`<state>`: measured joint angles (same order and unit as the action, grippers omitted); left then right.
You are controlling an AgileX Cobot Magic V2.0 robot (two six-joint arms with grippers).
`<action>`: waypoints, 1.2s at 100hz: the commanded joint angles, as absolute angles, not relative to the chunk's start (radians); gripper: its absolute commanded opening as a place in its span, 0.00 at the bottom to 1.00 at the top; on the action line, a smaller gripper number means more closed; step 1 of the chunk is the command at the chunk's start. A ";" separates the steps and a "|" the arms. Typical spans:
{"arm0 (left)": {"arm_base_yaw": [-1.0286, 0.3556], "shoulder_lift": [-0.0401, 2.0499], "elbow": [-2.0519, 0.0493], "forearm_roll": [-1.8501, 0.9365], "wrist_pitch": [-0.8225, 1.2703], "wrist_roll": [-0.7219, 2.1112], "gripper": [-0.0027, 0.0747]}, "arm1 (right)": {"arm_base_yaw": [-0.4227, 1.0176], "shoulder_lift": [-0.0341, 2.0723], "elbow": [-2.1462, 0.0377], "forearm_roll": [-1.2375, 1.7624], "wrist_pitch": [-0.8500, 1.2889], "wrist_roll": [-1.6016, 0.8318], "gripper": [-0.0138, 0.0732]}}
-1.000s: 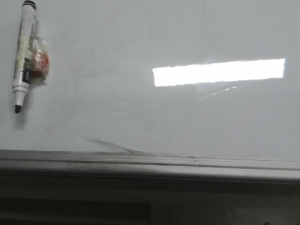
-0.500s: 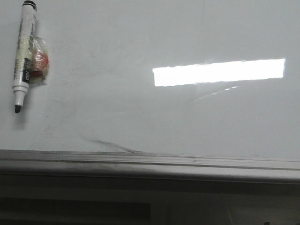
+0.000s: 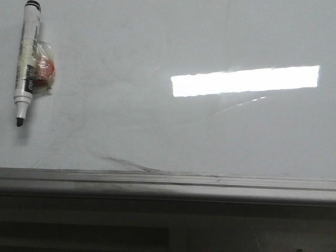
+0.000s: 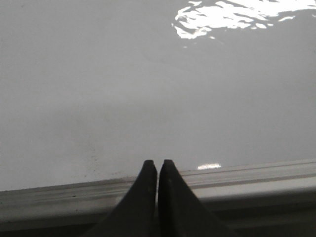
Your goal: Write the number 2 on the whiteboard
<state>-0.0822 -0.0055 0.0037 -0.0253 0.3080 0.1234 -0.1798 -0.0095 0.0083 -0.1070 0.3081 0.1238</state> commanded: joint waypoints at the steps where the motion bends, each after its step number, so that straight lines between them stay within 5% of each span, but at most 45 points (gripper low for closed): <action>1: -0.079 -0.032 0.032 -0.060 0.159 0.121 0.01 | -0.182 -0.033 0.031 -0.106 0.182 0.117 0.09; 28: -0.079 -0.032 0.032 -0.088 0.000 0.121 0.01 | -0.182 -0.033 0.031 -0.106 -0.173 0.117 0.09; 54: -0.079 -0.032 0.032 -0.088 -0.019 0.121 0.01 | -0.182 -0.033 0.031 -0.106 -0.271 0.117 0.09; 102: -0.079 -0.032 0.032 -0.251 -0.027 0.102 0.01 | -0.180 -0.033 0.030 -0.094 -0.227 0.185 0.09; 120: -0.079 -0.032 0.022 -0.314 -0.034 0.102 0.01 | -0.180 -0.029 -0.022 -0.094 -0.073 0.426 0.09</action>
